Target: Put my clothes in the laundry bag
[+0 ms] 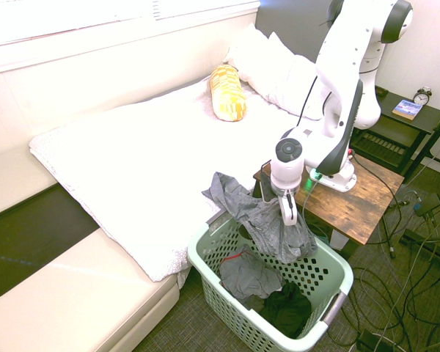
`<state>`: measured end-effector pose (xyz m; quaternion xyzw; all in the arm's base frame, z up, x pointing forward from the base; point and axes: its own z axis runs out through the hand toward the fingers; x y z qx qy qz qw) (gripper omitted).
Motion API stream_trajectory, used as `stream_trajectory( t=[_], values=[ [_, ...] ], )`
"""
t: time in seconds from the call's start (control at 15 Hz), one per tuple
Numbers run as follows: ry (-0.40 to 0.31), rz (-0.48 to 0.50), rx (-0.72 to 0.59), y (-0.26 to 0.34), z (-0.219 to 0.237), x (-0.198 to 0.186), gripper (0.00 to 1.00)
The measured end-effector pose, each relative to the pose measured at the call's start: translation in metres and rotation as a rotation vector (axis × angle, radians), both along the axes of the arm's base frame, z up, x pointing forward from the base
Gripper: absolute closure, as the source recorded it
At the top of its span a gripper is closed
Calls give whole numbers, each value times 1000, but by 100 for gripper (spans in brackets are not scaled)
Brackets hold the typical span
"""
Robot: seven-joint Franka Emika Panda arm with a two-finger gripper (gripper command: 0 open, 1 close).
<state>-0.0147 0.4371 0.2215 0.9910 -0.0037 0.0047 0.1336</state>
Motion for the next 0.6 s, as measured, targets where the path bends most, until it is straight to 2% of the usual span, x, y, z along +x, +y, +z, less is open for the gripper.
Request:
stream_trajectory(
  t=[0.2, 0.33, 0.4, 0.6],
  values=[
    [-2, -14, 10, 4, 3, 16, 0],
    [-10, -44, 36, 10, 10, 44, 0],
    [-15, -64, 63, 13, 17, 72, 0],
    [-20, -156, 123, 0, 27, 198, 0]
  ],
)
